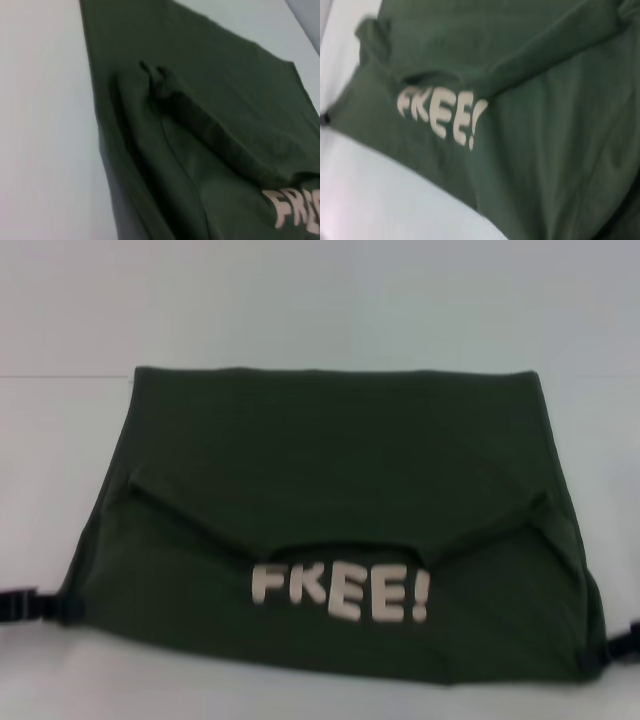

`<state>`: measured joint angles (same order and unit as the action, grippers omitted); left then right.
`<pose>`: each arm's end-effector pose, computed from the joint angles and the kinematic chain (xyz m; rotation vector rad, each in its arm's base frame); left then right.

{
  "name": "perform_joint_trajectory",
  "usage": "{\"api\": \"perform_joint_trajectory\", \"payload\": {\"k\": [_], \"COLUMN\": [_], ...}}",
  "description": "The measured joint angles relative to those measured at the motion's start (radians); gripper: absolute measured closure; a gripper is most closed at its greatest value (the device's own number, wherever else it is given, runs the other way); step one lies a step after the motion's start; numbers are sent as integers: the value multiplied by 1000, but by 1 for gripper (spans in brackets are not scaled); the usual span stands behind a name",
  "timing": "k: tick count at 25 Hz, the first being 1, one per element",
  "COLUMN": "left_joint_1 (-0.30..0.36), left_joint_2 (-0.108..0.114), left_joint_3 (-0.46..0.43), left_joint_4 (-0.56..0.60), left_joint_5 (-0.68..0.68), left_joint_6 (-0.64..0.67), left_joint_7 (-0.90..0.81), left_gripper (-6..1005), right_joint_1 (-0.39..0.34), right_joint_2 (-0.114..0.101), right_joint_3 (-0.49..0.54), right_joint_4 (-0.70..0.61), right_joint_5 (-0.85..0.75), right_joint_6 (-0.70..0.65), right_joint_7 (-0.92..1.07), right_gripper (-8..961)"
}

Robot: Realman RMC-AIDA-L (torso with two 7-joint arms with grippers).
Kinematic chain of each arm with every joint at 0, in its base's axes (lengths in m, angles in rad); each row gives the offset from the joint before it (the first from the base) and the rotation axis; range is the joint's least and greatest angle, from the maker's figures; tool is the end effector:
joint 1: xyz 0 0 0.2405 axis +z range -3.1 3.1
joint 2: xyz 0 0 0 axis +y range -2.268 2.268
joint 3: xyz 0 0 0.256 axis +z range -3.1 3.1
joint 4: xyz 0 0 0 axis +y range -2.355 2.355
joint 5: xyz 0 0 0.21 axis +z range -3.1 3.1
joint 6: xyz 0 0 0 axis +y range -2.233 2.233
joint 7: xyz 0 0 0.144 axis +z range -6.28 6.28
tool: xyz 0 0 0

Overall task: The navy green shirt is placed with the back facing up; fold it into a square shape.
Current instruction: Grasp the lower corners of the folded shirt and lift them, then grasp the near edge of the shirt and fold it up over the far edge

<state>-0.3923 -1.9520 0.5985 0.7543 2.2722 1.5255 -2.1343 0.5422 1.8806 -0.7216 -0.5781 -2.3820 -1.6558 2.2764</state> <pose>-0.3590 0.2959 0.0673 -2.2203 -1.6873 -0.3756 0.3320 0.3027 0.0474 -2.4096 1.9354 0.1120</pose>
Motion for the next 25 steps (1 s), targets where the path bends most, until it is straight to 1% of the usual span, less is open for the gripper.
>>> {"api": "perform_joint_trajectory", "payload": {"k": [1,4,8,11,15,18,21,25], "left_joint_1": [4,7,14,22,31,26,6,-42], "left_joint_2": [7,19,22,24,27,28,34,47], "left_joint_3": [-19,-63,-113,-130,-133,-138,-184,-276], "left_joint_4": [8,12,15,16,13,14,13,-11], "left_joint_5": [35,120,194,211,238,262,259,257], "left_joint_6": [58,181,317,381,407,414,406,382], "left_joint_7": [-18,-34,-32,-28,-27,-31,-30,-31], "left_gripper": [962,962,962,962,962,962,963,963], "right_joint_1": [-1,-6,-11,-13,-14,-11,-9,1], "right_joint_2": [2,9,12,16,34,38,37,21], "right_joint_3": [0,-1,-1,-3,-5,-3,25,117], "right_joint_4": [2,0,2,5,5,5,6,9], "right_joint_5": [-25,-90,-134,-156,-192,-201,-190,-157], "right_joint_6": [-23,-68,-108,-156,-175,-176,-177,-188], "right_joint_7": [-24,-77,-121,-153,-172,-175,-176,-166], "right_gripper": [937,937,937,937,936,936,936,936]}}
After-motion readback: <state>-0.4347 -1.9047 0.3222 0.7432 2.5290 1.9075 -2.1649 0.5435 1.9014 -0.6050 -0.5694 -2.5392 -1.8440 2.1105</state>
